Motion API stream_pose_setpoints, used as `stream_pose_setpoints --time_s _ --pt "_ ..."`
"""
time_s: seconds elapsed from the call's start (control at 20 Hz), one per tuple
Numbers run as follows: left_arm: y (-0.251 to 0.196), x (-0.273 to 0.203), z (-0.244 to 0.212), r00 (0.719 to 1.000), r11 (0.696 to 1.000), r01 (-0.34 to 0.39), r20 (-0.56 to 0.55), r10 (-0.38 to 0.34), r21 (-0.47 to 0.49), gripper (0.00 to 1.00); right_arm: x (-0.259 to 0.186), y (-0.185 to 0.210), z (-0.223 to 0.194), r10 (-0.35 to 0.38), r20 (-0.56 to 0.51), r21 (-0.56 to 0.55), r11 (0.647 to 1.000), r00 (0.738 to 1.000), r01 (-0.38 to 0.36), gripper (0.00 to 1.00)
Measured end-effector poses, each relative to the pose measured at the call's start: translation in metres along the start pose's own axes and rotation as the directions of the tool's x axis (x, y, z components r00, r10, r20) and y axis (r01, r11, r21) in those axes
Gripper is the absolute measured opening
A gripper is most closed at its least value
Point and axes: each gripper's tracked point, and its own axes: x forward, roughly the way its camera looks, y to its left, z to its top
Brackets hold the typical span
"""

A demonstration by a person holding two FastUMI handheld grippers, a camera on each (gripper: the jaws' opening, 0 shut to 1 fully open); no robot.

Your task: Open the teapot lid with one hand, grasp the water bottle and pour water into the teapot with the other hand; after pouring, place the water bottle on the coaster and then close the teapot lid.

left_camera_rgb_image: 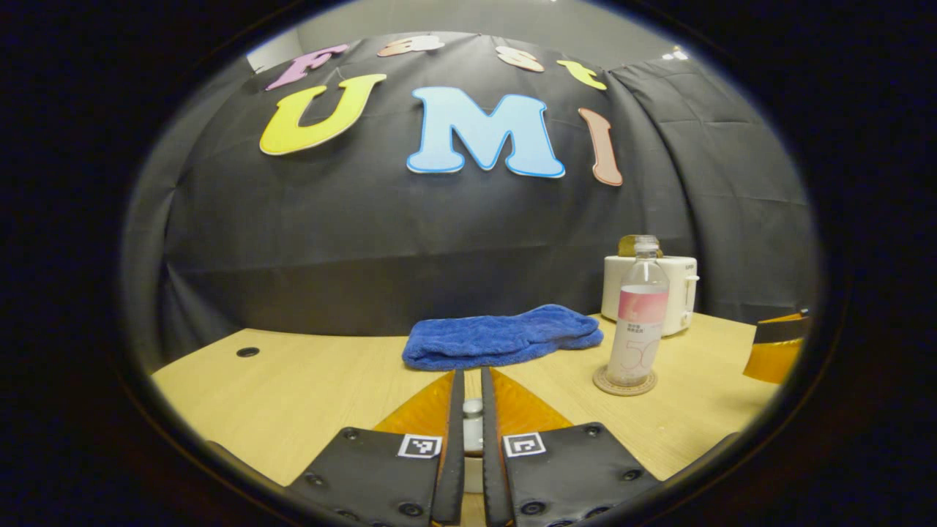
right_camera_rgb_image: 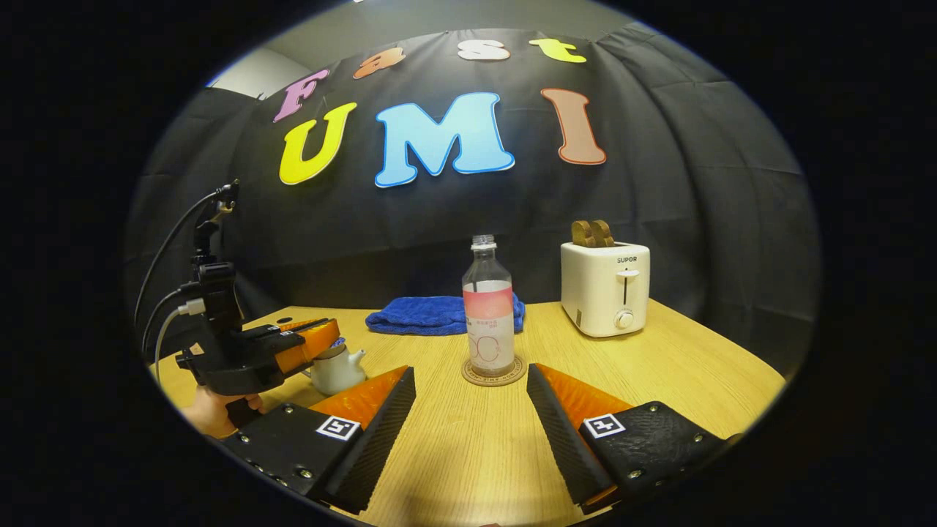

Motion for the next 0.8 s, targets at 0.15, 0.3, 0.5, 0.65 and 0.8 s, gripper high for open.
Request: stream_pose_setpoints --time_s 0.15,0.3,0.5,0.65,0.8 --pt "-0.001 -0.001 -0.001 1.000 1.000 -0.003 -0.004 0.003 0.009 0.21 0.002 0.002 -0.002 0.001 -0.005 -0.005 1.000 1.000 -0.001 0.95" --pt "-0.002 0.000 -0.002 1.000 1.000 -0.004 -0.013 0.004 0.028 0.24 0.002 0.003 -0.004 0.004 -0.014 -0.006 1.000 1.000 -0.004 0.95" --pt "-0.002 -0.004 -0.004 1.000 1.000 -0.008 -0.024 0.009 0.018 0.27 0.002 0.003 -0.005 0.000 -0.015 -0.012 1.000 1.000 0.000 0.95" --pt "-0.001 -0.015 -0.004 0.999 1.000 -0.013 -0.030 0.014 0.020 0.29 0.002 0.004 -0.006 0.000 -0.017 -0.019 1.000 1.000 -0.001 0.95" --pt "-0.007 -0.033 -0.002 1.000 0.999 -0.012 -0.026 0.013 0.035 0.30 0.001 0.007 -0.005 -0.001 -0.011 -0.035 0.999 1.000 0.001 0.95"
